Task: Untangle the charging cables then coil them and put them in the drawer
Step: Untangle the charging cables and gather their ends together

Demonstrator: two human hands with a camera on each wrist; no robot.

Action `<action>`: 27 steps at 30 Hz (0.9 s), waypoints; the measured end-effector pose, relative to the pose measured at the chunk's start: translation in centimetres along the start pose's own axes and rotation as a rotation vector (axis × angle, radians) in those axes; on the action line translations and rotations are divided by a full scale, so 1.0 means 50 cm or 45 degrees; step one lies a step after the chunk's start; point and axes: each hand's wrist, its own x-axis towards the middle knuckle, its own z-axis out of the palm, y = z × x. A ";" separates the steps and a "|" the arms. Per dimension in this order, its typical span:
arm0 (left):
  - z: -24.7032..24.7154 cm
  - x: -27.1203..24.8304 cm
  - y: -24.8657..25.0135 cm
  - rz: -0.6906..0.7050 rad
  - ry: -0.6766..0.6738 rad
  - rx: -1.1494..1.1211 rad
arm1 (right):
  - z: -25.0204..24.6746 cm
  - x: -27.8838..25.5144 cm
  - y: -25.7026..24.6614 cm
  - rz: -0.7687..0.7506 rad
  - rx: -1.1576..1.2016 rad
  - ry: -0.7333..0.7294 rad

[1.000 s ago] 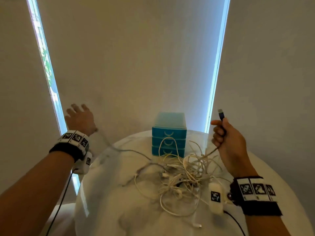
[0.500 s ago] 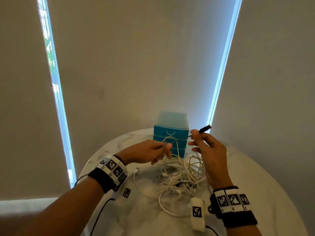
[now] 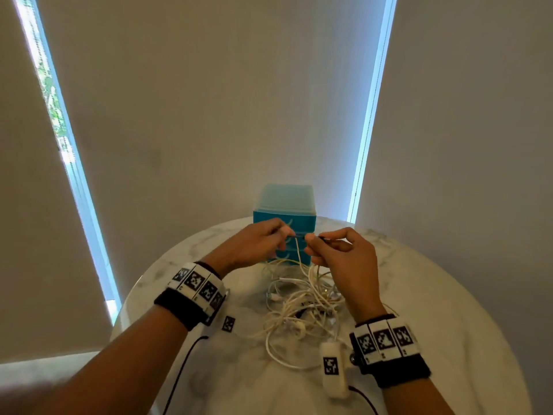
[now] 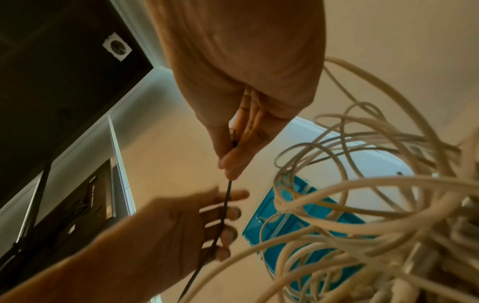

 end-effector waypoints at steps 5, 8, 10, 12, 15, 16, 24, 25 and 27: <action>0.065 0.027 0.029 0.064 0.113 -0.184 | -0.008 0.015 0.016 -0.080 -0.094 -0.030; 0.061 0.041 -0.005 -0.066 0.358 -0.567 | -0.028 0.030 0.033 -0.185 -0.188 -0.067; 0.055 0.051 -0.038 -0.090 0.509 -0.782 | -0.033 0.033 0.047 -0.203 -0.411 -0.217; 0.060 0.054 -0.070 -0.057 0.535 -0.962 | -0.028 0.030 0.059 -0.162 -0.661 -0.443; 0.077 0.048 -0.094 -0.052 0.459 -1.100 | -0.021 0.029 0.059 -0.110 -0.804 -0.521; 0.081 0.047 -0.097 -0.049 0.436 -1.111 | -0.018 0.031 0.055 -0.123 -0.808 -0.470; 0.072 0.025 -0.105 -0.101 0.409 -1.276 | 0.094 0.065 0.011 -0.261 -1.539 -1.003; 0.070 0.024 -0.104 -0.114 0.406 -1.287 | 0.112 0.066 0.016 -0.261 -1.673 -1.120; 0.068 0.023 -0.101 -0.123 0.401 -1.285 | 0.138 0.065 0.030 -0.267 -1.848 -1.235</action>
